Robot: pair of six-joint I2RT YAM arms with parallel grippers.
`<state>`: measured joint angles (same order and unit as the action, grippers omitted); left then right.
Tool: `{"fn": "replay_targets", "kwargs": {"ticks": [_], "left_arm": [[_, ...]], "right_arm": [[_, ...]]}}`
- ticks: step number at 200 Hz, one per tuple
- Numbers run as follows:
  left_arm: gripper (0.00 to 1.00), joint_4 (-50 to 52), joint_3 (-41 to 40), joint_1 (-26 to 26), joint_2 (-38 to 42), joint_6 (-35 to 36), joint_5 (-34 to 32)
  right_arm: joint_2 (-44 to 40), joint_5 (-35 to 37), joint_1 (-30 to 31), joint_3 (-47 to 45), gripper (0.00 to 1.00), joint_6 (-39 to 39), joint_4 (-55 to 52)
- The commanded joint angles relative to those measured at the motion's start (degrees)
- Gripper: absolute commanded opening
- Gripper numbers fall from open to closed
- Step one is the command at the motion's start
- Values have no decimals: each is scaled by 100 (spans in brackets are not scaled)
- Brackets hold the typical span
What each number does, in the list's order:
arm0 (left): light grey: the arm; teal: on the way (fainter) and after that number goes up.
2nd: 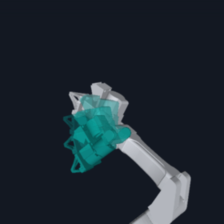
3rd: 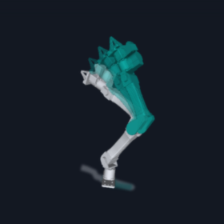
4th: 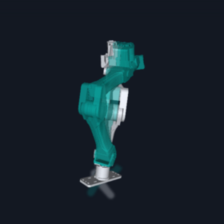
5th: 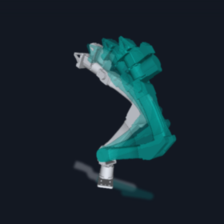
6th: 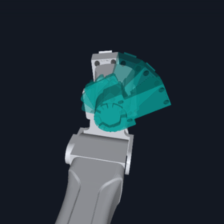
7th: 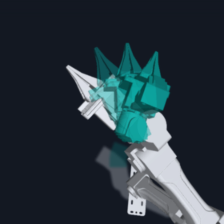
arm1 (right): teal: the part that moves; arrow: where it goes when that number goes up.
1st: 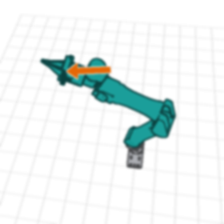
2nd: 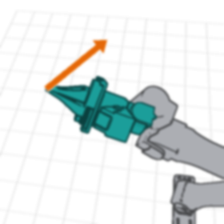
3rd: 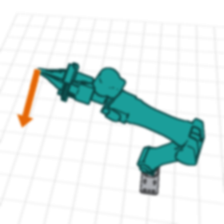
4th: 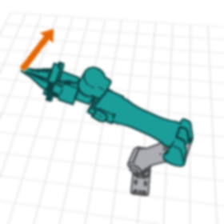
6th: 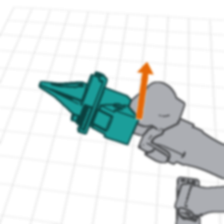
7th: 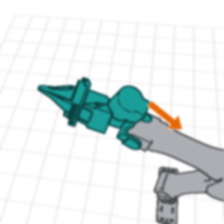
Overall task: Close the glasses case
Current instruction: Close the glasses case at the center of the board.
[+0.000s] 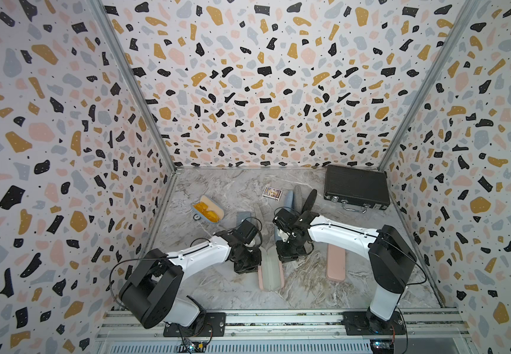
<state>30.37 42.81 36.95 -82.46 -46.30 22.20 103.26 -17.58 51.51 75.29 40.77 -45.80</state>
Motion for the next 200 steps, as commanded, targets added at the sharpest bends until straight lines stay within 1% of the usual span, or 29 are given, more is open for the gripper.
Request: {"fn": "replay_targets", "kwargs": {"ticks": [1,45,106,170,200], "left_arm": [[0,-81,193,49,-61,-31,19],[0,-70,272,92,-130,-31,15],[0,73,619,181,-201,14,-35],[0,101,641,240,-231,16,-69],[0,126,674,236,-224,21,-82]], "right_arm": [[-17,-216,82,147,0,36,85],[7,-526,106,154,0,88,373],[99,-764,189,270,0,63,509],[6,-1136,218,272,0,36,881],[-2,-1164,213,284,0,24,889]]}}
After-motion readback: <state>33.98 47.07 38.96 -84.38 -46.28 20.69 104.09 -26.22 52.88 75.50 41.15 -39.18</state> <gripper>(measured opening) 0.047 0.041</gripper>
